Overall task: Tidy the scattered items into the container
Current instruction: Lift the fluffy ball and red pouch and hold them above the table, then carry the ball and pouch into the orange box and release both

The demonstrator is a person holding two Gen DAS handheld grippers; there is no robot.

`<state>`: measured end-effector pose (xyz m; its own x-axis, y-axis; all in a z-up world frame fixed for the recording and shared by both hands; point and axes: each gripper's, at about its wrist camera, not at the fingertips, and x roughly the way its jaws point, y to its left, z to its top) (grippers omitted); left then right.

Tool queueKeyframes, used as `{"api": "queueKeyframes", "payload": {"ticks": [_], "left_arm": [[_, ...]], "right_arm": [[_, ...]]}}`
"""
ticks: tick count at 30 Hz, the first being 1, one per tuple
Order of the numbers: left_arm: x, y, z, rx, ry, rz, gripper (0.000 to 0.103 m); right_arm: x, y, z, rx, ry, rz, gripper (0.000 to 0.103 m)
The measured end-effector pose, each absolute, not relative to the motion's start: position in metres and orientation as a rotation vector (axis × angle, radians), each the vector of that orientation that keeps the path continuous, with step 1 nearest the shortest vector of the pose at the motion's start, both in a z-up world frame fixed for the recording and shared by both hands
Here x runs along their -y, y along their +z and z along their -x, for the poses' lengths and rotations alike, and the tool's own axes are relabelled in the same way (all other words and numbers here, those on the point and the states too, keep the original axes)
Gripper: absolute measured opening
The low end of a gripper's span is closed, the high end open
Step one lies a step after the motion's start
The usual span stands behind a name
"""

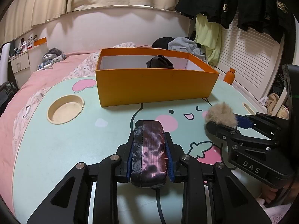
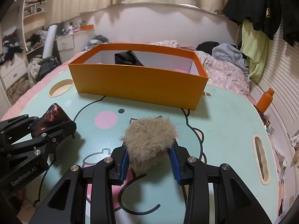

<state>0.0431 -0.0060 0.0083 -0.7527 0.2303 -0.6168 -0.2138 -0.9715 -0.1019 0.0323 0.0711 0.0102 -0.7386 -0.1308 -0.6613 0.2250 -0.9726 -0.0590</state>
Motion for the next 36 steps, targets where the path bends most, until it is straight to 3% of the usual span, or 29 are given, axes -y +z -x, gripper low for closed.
{"api": "queueKeyframes", "payload": {"ticks": [22, 36], "left_arm": [[0.007, 0.014, -0.042, 0.016, 2.722, 0.976, 0.029], [0.02, 0.095, -0.013, 0.038, 2.736, 0.755, 0.029]], "right_arm": [[-0.079, 0.019, -0.036, -0.124, -2.767, -0.967, 0.037], [-0.107, 0.081, -0.005, 0.08, -2.753, -0.836, 0.037]]}}
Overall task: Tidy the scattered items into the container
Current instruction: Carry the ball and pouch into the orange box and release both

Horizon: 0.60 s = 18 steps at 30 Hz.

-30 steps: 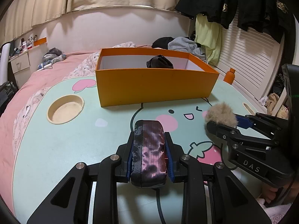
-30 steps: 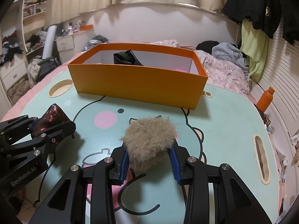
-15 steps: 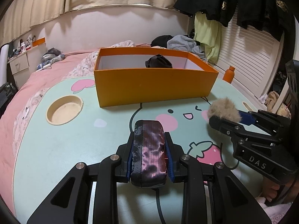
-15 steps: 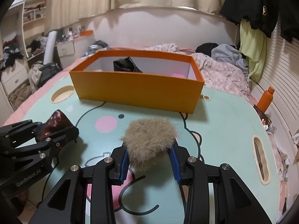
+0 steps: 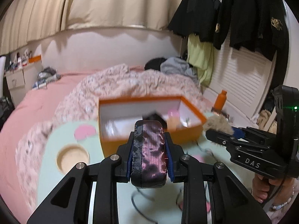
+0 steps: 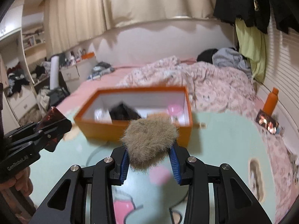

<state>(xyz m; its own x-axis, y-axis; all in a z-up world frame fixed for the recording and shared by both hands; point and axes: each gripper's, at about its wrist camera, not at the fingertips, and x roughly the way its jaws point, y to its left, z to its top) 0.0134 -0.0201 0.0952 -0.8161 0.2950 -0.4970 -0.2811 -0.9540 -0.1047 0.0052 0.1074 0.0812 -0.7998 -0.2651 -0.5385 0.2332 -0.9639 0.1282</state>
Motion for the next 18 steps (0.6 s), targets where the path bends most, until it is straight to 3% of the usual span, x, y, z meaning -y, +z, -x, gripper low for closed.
{"api": "queueKeyframes", "payload": {"ticks": [7, 18], "left_arm": [[0.013, 0.118, 0.039, 0.023, 2.719, 0.753, 0.029], [0.015, 0.077, 0.084, 0.106, 2.676, 0.936, 0.029]], "right_arm": [[-0.097, 0.109, 0.052, 0.014, -2.77, -0.827, 0.037], [-0.096, 0.064, 0.105, 0.049, -2.703, -1.07, 0.037]]}}
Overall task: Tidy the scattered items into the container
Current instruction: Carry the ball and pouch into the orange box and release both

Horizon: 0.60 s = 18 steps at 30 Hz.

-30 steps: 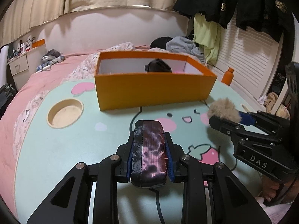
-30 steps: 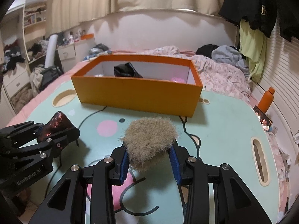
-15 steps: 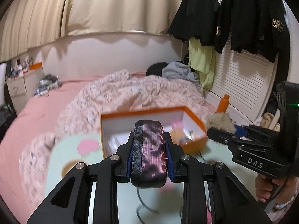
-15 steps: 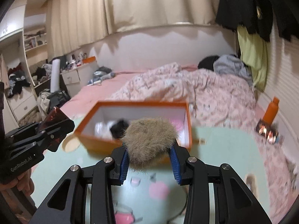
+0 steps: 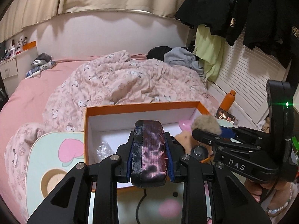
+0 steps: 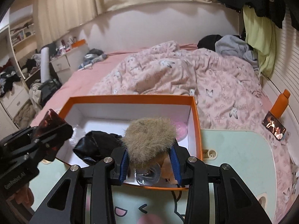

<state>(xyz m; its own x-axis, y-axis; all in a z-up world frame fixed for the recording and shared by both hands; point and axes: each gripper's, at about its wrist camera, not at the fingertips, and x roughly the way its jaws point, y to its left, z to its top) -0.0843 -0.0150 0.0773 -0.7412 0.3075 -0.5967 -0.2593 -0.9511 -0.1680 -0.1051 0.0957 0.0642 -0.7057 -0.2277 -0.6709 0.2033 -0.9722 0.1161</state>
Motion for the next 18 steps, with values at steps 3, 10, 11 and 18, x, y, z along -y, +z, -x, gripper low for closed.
{"api": "queueKeyframes", "payload": {"ticks": [3, 10, 11, 18], "left_arm": [[0.0155, 0.0756, 0.0873, 0.089, 2.68, 0.952, 0.029], [0.017, 0.0726, 0.0858, 0.092, 2.677, 0.957, 0.029], [0.0174, 0.0721, 0.0853, 0.097, 2.675, 0.957, 0.029], [0.0161, 0.0723, 0.0838, 0.092, 2.667, 0.954, 0.029]], "right_arm": [[-0.0965, 0.0625, 0.1067, 0.041, -2.708, -1.075, 0.037], [-0.0966, 0.0622, 0.1108, 0.049, -2.701, -1.087, 0.038], [-0.0967, 0.0623, 0.1108, 0.049, -2.699, -1.087, 0.038], [-0.0931, 0.0586, 0.1101, 0.056, -2.685, -1.093, 0.038]]}}
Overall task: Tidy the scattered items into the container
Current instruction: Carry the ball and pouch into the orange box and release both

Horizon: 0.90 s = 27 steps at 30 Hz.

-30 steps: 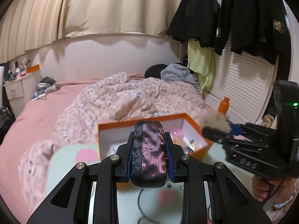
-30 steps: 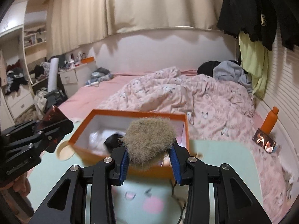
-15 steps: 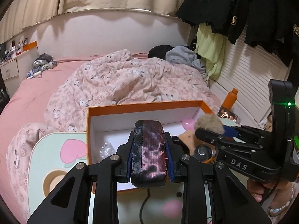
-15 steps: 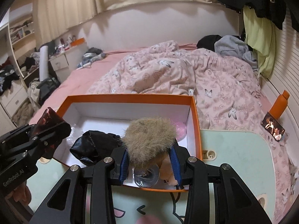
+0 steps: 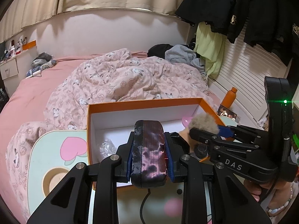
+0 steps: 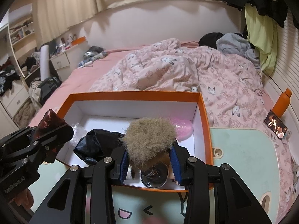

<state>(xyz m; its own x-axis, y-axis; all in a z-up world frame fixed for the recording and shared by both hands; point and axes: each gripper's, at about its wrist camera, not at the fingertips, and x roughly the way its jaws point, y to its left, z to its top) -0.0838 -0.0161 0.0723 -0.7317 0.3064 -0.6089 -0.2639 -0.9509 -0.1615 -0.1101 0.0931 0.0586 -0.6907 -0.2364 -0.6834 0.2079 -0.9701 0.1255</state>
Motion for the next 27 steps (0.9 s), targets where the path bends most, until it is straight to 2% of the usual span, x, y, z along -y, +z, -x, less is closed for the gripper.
{"api": "queueKeyframes", "payload": {"ticks": [19, 20, 21, 23, 27], "left_arm": [[0.017, 0.073, 0.084, 0.092, 2.679, 0.932, 0.03], [0.018, 0.075, 0.083, 0.098, 2.684, 0.908, 0.039], [0.02, 0.077, 0.081, 0.103, 2.695, 0.889, 0.056], [0.023, 0.083, 0.076, 0.126, 2.725, 0.843, 0.077], [0.028, 0.091, 0.072, 0.157, 2.718, 0.827, 0.078]], "right_arm": [[-0.091, 0.055, 0.112, 0.054, -2.693, -1.101, 0.04], [-0.092, 0.055, 0.112, 0.045, -2.704, -1.096, 0.044], [-0.092, 0.055, 0.112, 0.035, -2.716, -1.09, 0.047], [-0.093, 0.057, 0.11, 0.012, -2.744, -1.07, 0.06], [-0.094, 0.062, 0.105, -0.008, -2.772, -1.033, 0.065]]}}
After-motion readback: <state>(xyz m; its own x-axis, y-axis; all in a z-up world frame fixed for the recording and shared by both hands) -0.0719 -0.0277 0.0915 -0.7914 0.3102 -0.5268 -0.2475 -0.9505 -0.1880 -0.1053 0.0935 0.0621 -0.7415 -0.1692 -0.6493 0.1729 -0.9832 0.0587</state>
